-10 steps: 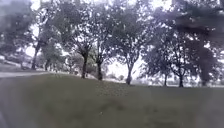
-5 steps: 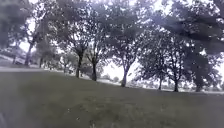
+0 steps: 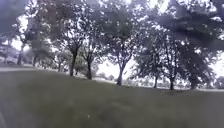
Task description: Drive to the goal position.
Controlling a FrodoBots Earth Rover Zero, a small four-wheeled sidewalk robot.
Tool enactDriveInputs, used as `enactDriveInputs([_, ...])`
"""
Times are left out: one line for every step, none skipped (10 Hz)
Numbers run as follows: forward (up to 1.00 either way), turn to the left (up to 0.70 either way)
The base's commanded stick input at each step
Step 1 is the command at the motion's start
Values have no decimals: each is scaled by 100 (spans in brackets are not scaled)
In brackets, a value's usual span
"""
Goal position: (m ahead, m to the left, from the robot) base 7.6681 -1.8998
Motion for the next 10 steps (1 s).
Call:
enactDriveInputs([70, 0])
enactDriveInputs([70, 0])
enactDriveInputs([70, 0])
enactDriveInputs([70, 0])
enactDriveInputs([70, 0])
enactDriveInputs([70, 0])
enactDriveInputs([70, 0])
enactDriveInputs([70, 0])
enactDriveInputs([70, 0])
enactDriveInputs([70, 0])
